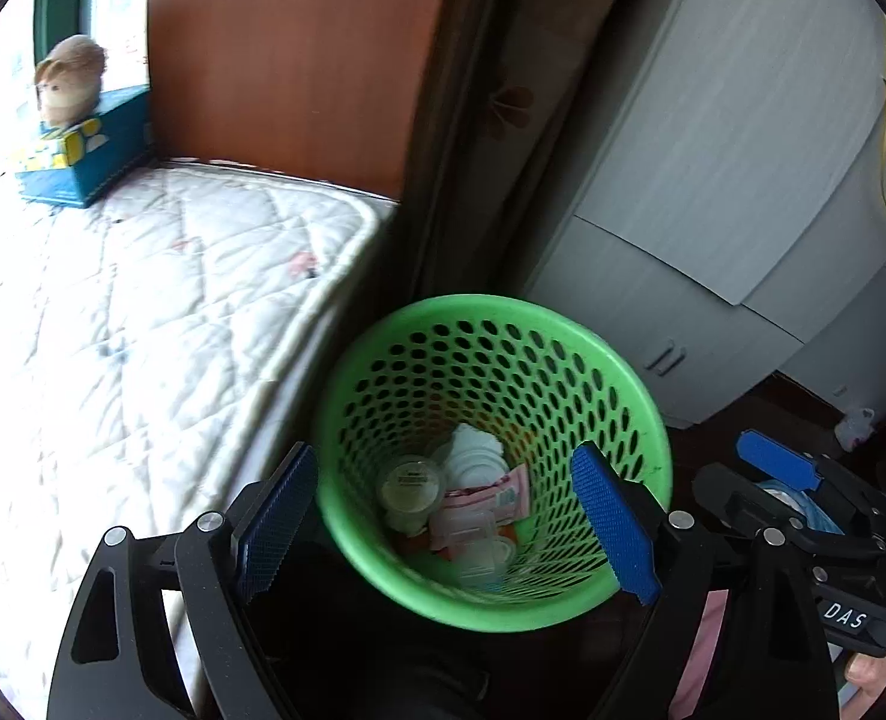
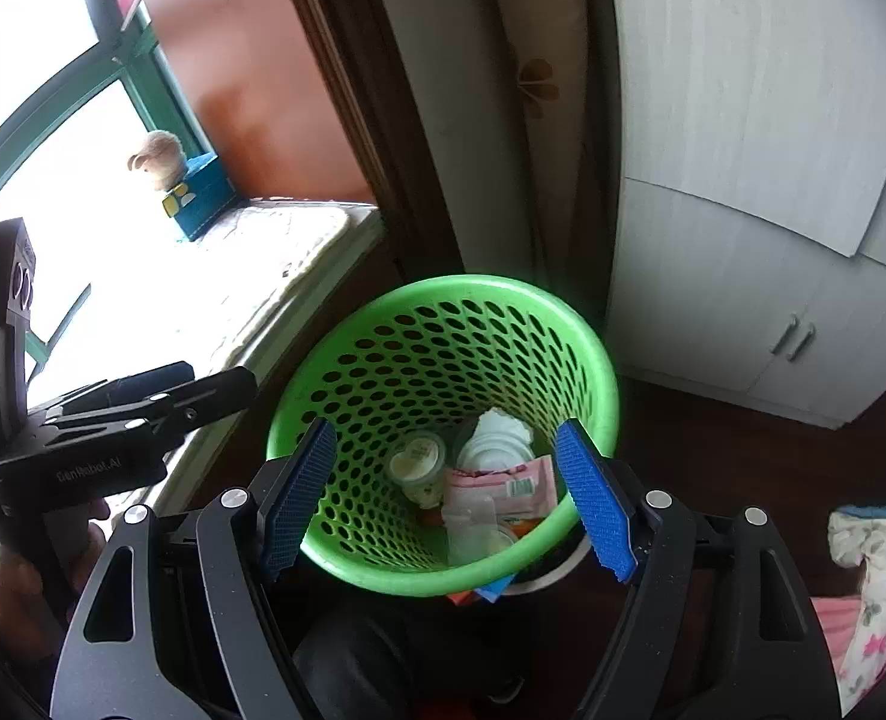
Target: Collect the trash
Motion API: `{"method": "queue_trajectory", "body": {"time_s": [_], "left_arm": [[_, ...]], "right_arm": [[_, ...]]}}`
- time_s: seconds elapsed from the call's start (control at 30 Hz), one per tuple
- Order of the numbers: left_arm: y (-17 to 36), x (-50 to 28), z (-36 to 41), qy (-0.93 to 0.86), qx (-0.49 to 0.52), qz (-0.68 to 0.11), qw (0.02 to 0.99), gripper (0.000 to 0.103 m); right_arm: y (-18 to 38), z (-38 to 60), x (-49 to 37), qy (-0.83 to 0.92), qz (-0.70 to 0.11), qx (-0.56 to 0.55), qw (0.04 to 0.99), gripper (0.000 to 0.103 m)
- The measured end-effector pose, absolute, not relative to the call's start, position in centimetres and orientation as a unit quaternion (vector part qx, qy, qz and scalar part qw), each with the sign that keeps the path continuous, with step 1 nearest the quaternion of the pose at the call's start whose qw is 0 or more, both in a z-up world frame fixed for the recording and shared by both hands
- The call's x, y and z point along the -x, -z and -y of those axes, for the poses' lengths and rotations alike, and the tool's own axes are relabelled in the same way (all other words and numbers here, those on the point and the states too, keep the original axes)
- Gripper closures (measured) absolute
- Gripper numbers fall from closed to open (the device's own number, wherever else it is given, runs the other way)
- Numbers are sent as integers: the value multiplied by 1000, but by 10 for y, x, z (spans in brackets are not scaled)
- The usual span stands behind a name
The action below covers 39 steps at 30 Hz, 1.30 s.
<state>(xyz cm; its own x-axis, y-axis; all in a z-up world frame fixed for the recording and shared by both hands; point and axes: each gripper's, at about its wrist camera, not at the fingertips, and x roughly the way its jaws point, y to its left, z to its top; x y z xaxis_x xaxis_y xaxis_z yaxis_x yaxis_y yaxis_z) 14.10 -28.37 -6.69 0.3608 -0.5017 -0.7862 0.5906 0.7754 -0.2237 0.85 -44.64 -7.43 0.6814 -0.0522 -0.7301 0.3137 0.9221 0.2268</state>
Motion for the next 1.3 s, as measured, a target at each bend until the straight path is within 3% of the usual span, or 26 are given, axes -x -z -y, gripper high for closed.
{"method": "queue_trajectory", "body": {"time_s": [0.67, 1.3], "left_arm": [[36, -136, 170, 228, -32, -415, 880, 11], [19, -122, 68, 112, -13, -375, 920, 8]], "right_arm": [[55, 365, -31, 36, -374, -116, 919, 19], [39, 287, -48, -8, -344, -68, 937, 12]]}}
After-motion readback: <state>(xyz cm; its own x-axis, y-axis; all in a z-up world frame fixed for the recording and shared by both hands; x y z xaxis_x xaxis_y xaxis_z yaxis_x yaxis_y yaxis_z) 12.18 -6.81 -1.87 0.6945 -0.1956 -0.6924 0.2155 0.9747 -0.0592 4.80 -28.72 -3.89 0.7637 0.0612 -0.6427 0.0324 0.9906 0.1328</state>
